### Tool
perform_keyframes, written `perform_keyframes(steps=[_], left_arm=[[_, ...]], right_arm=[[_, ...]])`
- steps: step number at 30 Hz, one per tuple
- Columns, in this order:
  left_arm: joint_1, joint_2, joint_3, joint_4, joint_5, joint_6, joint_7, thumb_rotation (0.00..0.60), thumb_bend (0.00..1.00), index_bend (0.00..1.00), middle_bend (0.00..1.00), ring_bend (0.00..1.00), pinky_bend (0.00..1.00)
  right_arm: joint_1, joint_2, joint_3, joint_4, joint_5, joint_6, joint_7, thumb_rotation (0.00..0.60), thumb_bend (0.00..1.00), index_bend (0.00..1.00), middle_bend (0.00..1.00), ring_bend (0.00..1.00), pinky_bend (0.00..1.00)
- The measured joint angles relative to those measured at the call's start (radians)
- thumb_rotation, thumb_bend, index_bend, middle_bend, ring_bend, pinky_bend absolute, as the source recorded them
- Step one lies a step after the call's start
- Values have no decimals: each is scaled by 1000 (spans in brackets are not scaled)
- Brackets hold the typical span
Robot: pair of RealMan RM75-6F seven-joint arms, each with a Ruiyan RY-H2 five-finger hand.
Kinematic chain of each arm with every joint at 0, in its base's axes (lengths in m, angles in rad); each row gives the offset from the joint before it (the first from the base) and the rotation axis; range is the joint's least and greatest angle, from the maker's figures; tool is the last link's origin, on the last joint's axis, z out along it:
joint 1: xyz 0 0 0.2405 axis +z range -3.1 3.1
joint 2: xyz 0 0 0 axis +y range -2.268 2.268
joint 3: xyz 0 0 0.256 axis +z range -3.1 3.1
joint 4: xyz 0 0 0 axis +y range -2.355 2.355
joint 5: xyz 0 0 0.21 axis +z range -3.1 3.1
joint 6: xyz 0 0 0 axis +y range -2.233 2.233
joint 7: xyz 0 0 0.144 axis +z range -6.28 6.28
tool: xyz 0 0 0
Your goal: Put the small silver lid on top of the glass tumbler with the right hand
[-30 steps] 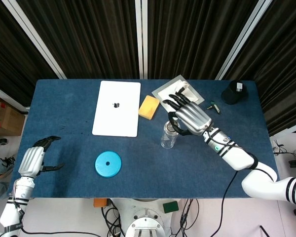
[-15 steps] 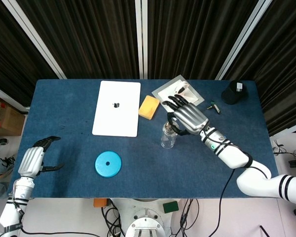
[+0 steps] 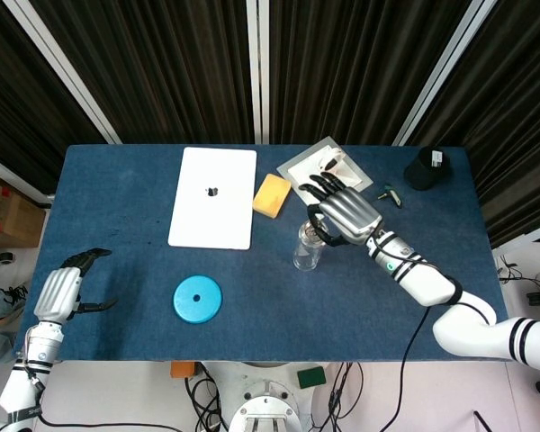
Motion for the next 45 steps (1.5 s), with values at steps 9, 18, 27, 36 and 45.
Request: perform_keyframes(steps=[9, 18, 27, 36, 45], left_arm=[[1, 0, 0, 1, -1, 0, -3, 600, 36, 216, 216, 195, 206], [1, -1, 1, 3, 1, 1, -5, 600, 36, 217, 216, 195, 206], [2, -3, 2, 5, 1, 2, -6, 600, 35, 217, 216, 195, 206], [5, -1, 1, 2, 7, 13, -6, 600, 36, 216, 216, 195, 206], [29, 7, -1, -17, 38, 92, 14, 600, 36, 217, 216, 195, 208]], right_arm=[[0, -4, -8, 6, -7, -3, 9, 600, 432, 646, 100, 0, 0], [3, 8, -13, 5, -25, -13, 26, 600, 392, 516, 91, 0, 0], [-1, 11, -13, 5, -41, -2, 49, 600, 388, 502, 89, 0, 0], [-53, 46, 0, -24, -107, 109, 122, 600, 386, 379, 86, 0, 0], [-275, 68, -58, -20, -285, 506, 142, 600, 377, 115, 19, 0, 0]])
